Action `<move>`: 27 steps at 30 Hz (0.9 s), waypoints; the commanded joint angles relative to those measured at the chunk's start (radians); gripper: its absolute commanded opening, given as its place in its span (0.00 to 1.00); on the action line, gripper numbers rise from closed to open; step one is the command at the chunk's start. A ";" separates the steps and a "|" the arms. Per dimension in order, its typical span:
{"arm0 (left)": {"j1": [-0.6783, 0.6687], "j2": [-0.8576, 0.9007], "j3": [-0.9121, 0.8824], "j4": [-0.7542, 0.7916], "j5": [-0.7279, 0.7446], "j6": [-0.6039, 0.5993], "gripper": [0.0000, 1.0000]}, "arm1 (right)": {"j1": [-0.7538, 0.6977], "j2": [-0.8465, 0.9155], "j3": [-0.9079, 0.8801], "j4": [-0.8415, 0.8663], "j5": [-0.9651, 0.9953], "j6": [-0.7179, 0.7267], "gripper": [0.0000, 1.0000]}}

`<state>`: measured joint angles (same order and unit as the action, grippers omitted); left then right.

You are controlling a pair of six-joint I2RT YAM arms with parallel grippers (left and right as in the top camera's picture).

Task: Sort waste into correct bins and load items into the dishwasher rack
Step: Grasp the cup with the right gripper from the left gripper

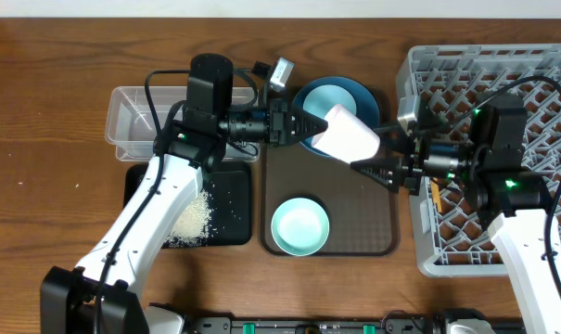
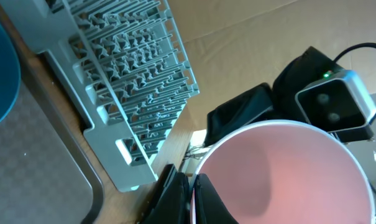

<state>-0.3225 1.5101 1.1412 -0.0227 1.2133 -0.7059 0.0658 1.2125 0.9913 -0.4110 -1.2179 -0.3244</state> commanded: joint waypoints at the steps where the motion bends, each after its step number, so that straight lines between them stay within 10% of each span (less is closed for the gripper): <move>1: -0.018 -0.001 0.020 -0.038 0.025 0.009 0.06 | 0.000 -0.003 0.009 0.043 -0.010 0.044 0.42; 12: -0.035 -0.001 0.019 -0.082 0.025 0.040 0.08 | -0.001 -0.003 0.009 0.091 -0.010 0.099 0.43; 27: 0.011 -0.001 0.019 -0.074 -0.095 0.062 0.44 | -0.002 -0.003 0.009 0.101 -0.009 0.111 0.37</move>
<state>-0.3420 1.5101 1.1431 -0.0982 1.1759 -0.6685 0.0647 1.2125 0.9913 -0.3122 -1.2198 -0.2253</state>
